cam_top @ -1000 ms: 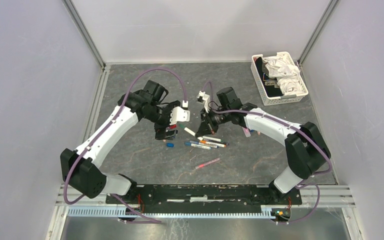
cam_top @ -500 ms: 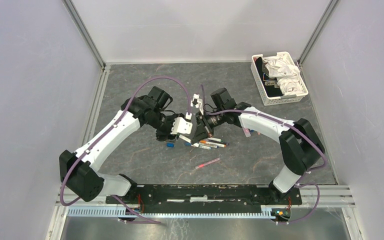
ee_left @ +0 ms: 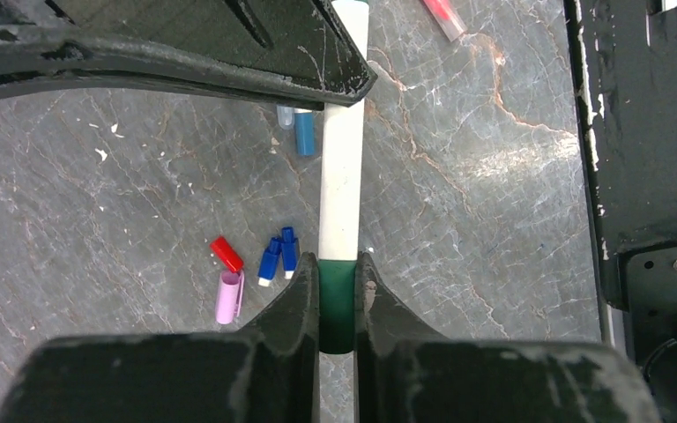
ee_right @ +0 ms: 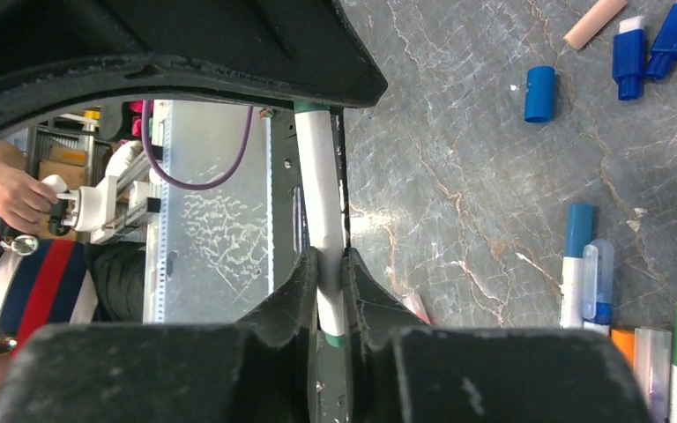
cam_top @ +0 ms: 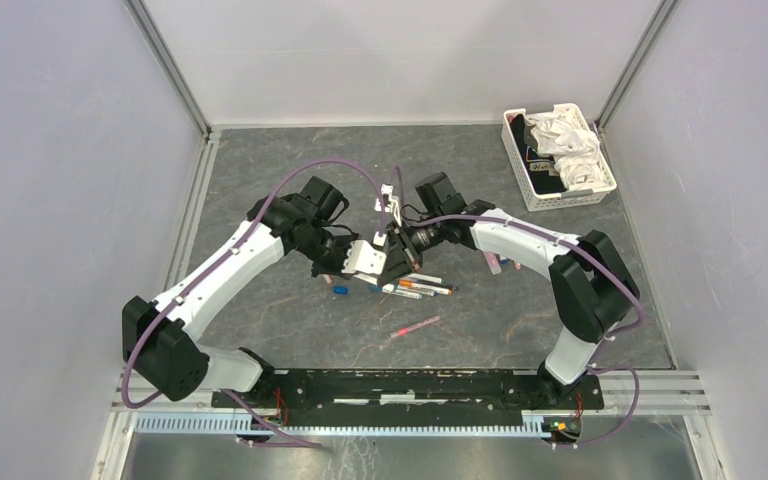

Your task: Open the pen caps

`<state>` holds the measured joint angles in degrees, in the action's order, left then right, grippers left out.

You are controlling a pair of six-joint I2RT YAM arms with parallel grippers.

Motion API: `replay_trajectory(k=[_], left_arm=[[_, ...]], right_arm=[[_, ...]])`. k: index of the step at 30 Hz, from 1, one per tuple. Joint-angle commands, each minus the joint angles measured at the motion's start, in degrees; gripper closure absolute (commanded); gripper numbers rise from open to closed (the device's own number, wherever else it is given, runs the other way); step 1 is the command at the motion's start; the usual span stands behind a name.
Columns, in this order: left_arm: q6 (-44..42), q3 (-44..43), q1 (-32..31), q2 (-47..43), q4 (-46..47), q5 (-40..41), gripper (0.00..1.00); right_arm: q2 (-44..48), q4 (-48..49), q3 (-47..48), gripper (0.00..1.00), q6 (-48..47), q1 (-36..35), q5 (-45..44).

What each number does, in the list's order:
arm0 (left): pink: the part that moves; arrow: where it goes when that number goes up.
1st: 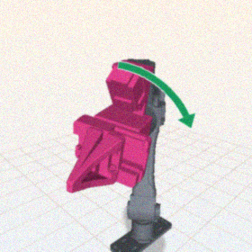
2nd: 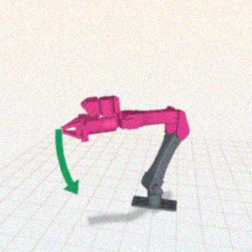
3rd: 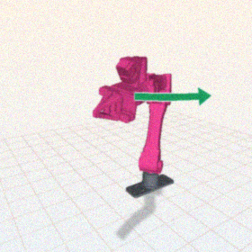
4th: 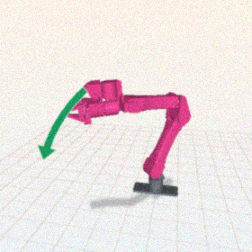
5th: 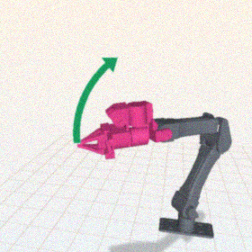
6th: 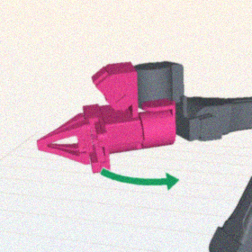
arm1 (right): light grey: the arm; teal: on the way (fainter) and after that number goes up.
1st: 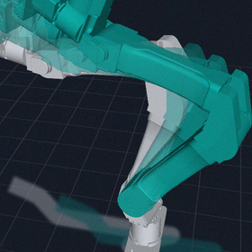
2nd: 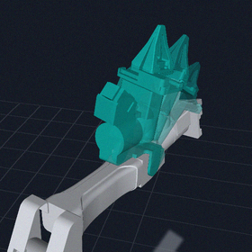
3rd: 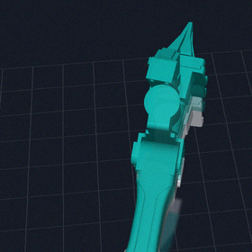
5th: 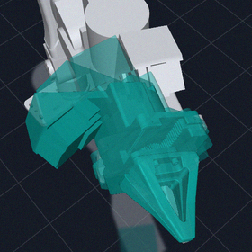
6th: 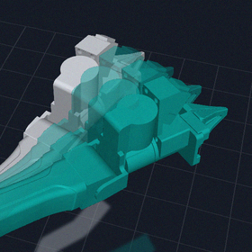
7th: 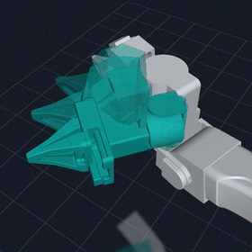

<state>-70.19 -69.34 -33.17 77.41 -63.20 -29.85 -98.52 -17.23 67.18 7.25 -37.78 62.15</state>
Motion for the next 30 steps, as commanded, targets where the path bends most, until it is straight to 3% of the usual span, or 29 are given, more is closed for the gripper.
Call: replay_trajectory(k=[1,6,10,12,16,21,25,30], left_arm=[[-1.1,-0.6,-0.8,0.6,0.1,0.0,0.98],[-0.2,-1.4,-0.8,1.1,0.2,-0.1,0.98],[0.4,-2.1,-0.8,1.2,0.1,-0.7,0.98],[0.3,-2.1,-0.8,1.2,0.1,-0.6,0.98],[0.1,-1.8,-0.8,1.3,0.2,1.2,0.98],[-0.7,-1.5,0.2,1.8,1.4,8.6,0.98],[-4.3,-0.6,5.5,2.9,2.6,13.8,0.98],[-6.0,-2.7,11.7,4.7,4.7,14.2,0.98]], right_arm=[[-1.6,4.7,1.9,0.8,4.2,-0.1,-0.9],[-3.5,13.3,2.0,0.6,11.4,-1.9,-1.3],[-6.2,15.8,3.8,0.61,14.5,-3.1,-1.2],[-6.8,16.8,3.7,0.7,15.9,-3.1,-1.0],[-7.4,16.8,2.5,1.0,15.5,-2.8,0.3],[-3.9,11.6,-1.5,1.0,9.3,-1.4,-1.2],[-0.8,5.7,-5.4,1.0,3.9,0.5,-4.4],[1.8,1.8,-9.0,1.0,0.6,3.3,-7.0]])
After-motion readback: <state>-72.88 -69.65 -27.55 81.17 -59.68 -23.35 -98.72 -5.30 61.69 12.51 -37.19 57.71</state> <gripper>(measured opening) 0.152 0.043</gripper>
